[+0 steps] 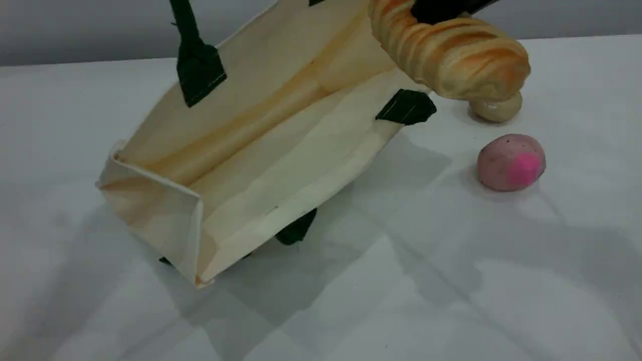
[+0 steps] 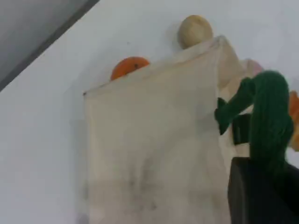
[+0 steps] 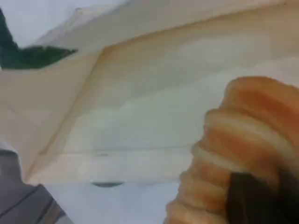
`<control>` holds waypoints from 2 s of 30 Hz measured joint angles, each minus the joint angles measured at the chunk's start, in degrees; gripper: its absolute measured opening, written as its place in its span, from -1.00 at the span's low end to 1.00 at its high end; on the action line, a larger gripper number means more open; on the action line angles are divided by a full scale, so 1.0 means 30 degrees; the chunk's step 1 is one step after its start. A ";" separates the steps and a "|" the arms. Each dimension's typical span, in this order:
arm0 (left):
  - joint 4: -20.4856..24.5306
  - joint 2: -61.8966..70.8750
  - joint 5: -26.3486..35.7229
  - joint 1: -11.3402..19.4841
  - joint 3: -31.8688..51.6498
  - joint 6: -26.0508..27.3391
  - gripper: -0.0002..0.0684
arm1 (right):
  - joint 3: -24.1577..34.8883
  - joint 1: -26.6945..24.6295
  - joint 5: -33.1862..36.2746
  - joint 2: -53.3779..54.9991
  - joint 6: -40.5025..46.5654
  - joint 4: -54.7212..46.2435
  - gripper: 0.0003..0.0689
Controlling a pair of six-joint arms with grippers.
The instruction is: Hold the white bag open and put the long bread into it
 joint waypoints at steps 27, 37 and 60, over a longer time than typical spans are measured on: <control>-0.0434 -0.0422 0.0353 -0.0766 0.0000 -0.0088 -0.72 | -0.0036 0.3803 -0.6553 0.3443 -0.2672 0.3721 -0.87; -0.0516 -0.0688 0.0625 -0.0766 0.0000 -0.0088 -0.72 | -0.0051 0.3803 -0.8405 0.4931 -0.5890 0.8274 -0.87; -0.0555 -0.0688 0.0727 -0.0766 0.0000 -0.0088 -0.72 | -0.0056 0.3803 -0.7263 0.5385 -1.3736 1.6680 -0.71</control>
